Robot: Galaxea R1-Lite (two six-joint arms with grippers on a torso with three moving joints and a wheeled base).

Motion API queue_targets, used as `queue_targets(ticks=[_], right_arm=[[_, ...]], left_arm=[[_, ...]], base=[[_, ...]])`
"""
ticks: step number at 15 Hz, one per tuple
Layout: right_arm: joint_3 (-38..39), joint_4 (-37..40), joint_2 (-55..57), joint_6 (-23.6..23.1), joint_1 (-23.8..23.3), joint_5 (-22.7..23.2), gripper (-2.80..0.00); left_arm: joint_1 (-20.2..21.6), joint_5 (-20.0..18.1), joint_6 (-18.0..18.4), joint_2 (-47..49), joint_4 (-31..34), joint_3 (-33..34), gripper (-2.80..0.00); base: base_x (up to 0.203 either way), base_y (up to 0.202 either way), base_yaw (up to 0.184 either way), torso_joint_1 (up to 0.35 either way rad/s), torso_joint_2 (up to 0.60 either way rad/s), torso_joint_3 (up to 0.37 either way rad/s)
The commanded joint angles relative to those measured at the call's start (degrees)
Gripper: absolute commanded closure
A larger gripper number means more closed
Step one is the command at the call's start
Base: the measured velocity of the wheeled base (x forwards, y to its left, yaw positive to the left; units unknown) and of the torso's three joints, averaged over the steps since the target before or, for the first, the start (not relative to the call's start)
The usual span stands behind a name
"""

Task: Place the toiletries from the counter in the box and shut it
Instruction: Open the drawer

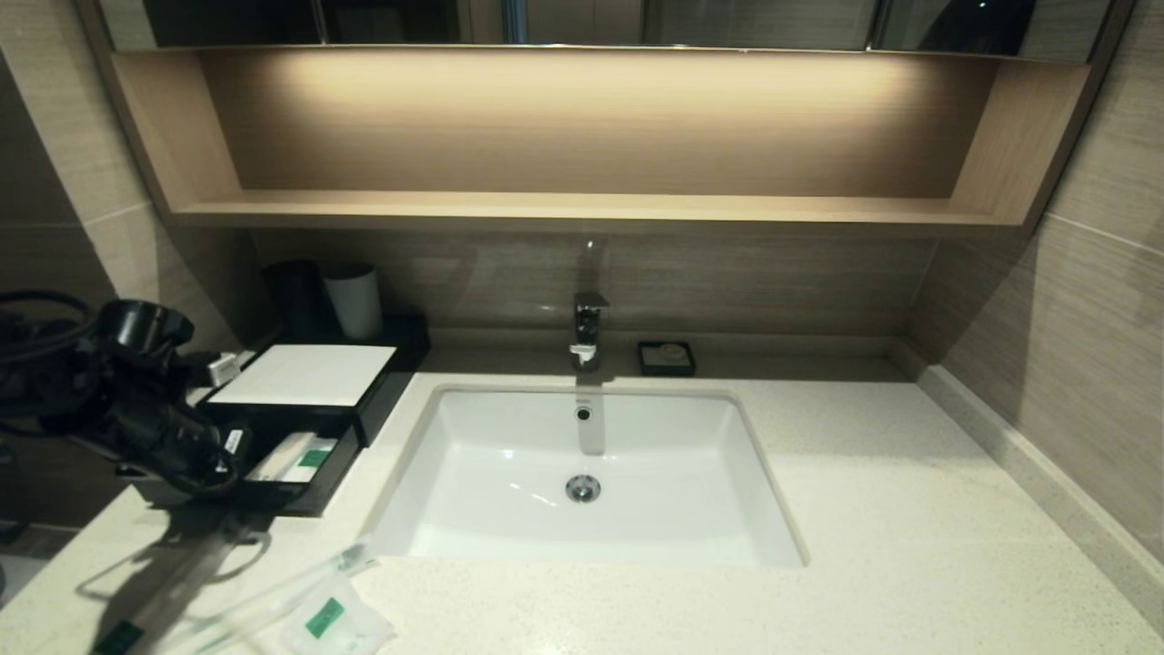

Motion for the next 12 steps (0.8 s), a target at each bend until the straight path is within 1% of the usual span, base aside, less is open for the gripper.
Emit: queue_targets(ticks=[1,5,7,9,12], right_arm=[[0.1,0.0,-0.1,0.0,0.0,0.0,0.0],[0.1,0.0,-0.1,-0.1,0.0,0.0,0.0],[0.1,0.0,-0.1,0.0,0.0,0.0,0.0],[0.0,0.0,-0.1,0.0,0.0,0.0,0.0],[0.1,0.0,-0.1,0.0,0.0,0.0,0.0]], left_arm=[[0.0,0.0,0.1,-0.5,0.3,-0.1,0.0],[0.0,-0.2,-0.3,-1.5,0.2,-0.1,0.0],[0.0,-0.1,-1.6,-3.2,0.2,-0.2,0.0],[0.0,-0.1,-1.8,-6.2,0.6,0.4,0.0],[0.8,-0.1,-0.5,-9.7,4.6,1.1,0.0]], base=[[0.0,0.0,0.0,0.0,0.0,0.0],[0.0,0.0,0.0,0.0,0.0,0.0],[0.0,0.0,0.0,0.0,0.0,0.0],[0.0,0.0,0.0,0.0,0.0,0.0],[0.0,0.0,0.0,0.0,0.0,0.0]])
